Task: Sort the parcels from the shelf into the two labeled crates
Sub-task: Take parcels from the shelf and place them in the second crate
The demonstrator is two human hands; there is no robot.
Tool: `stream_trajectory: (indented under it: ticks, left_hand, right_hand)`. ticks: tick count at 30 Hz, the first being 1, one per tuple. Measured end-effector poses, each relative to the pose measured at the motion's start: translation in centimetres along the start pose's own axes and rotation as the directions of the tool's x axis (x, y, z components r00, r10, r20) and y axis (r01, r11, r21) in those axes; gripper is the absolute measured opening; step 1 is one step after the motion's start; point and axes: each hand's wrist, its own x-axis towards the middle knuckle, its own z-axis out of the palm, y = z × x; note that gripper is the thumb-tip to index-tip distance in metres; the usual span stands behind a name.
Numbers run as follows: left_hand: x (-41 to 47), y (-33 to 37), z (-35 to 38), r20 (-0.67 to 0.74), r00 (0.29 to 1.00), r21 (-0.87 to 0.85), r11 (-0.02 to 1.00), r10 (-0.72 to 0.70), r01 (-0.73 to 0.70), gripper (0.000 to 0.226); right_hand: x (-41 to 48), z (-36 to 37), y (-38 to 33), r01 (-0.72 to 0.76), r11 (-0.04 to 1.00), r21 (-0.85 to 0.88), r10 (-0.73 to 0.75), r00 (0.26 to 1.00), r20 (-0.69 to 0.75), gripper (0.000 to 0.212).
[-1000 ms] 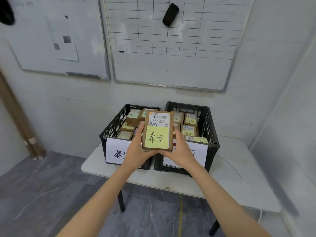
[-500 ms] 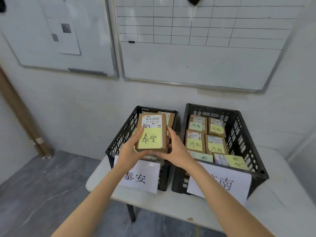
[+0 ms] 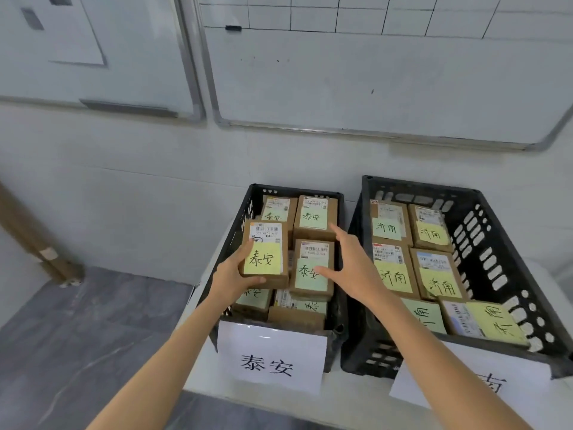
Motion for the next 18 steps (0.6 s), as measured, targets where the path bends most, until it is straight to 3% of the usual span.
stream_trajectory:
  ticks: [8,18]
  left_hand:
    - [4.1,-3.4,2.6,0.164,0.982,-0.035,0.995,-0.088,0.095,0.100]
    - [6.2,-5.1,3.9,0.221,0.966,-0.084,0.984,-0.135,0.157,0.105]
  right_hand:
    - [2.4,1.8,1.8,0.022,0.945,-0.326,-0.036,0.999,-0.039,0.093]
    - [3.5,2.9,2.9,-0.016,0.911,-0.412,0.017,1.000,-0.001,0.090]
